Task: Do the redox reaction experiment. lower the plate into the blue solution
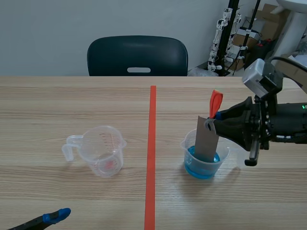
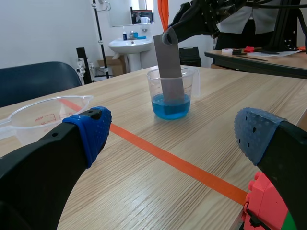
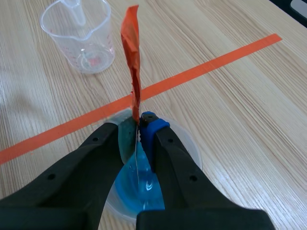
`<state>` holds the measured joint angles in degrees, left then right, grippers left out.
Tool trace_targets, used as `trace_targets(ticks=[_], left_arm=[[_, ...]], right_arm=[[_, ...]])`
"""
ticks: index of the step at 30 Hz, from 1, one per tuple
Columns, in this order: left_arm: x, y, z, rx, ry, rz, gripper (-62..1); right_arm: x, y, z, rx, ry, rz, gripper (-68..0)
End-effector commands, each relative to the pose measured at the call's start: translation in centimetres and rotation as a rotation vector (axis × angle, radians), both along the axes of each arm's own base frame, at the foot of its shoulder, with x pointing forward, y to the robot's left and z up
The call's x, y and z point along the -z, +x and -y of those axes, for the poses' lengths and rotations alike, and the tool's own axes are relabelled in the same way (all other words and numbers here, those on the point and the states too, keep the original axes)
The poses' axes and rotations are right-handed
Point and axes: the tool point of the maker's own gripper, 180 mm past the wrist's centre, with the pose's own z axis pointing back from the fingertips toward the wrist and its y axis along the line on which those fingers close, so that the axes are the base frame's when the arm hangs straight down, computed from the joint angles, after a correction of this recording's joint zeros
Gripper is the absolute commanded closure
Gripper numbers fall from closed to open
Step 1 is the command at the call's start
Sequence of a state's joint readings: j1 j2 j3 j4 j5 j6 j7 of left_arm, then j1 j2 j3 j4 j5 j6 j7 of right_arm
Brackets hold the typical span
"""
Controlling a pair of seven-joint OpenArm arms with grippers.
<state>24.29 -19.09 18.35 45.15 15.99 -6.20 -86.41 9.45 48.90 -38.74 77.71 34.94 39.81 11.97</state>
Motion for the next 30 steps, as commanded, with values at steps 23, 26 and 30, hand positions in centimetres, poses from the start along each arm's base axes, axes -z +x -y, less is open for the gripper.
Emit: trace_targets(ticks=[23, 26, 30], left_arm=[[-1.24, -0.02, -0.51, -0.024, -0.056, 0.030, -54.2], [-1.24, -0.02, -0.51, -0.024, -0.057, 0.029, -54.2], [-1.24, -0.02, -0.51, -0.023, -0.058, 0.028, -54.2]], right_arm=[[-1.24, 1.09, 0.17, 0.010, 0.051, 0.101, -0.6], [-1.23, 1.08, 0.17, 0.010, 0.050, 0.102, -0.6], [-1.22, 1.08, 0.16, 0.010, 0.050, 0.102, -0.6]])
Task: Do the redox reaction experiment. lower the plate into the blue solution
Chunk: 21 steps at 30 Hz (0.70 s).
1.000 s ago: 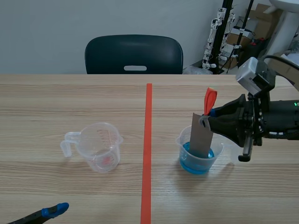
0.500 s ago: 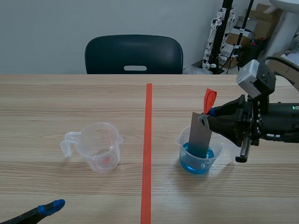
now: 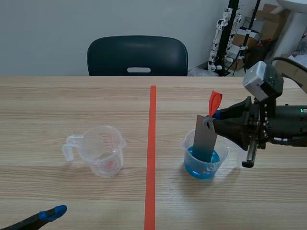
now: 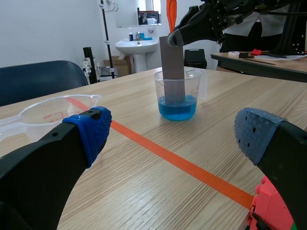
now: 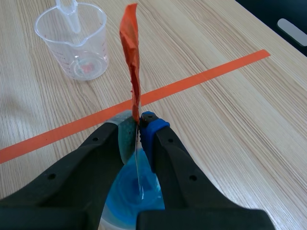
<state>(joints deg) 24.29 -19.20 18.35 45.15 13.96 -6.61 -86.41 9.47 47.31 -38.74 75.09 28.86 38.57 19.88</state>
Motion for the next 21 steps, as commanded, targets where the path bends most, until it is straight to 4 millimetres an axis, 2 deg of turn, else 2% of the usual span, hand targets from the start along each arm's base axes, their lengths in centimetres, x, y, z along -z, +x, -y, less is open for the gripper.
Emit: trace_targets(ticks=[1, 7, 21], left_arm=[[-1.09, -0.43, -0.01, 0.006, -0.041, 0.034, -54.2], [-1.09, -0.43, -0.01, 0.006, -0.041, 0.034, -54.2], [-1.09, -0.43, -0.01, 0.006, -0.041, 0.034, -54.2]], right_arm=[[-1.08, 0.61, 0.21, 0.007, 0.020, 0.028, -0.6], [-0.49, 0.07, -0.10, -0.003, 0.015, 0.018, -0.6], [-0.80, 0.01, -0.17, -0.002, 0.038, 0.024, -0.6]])
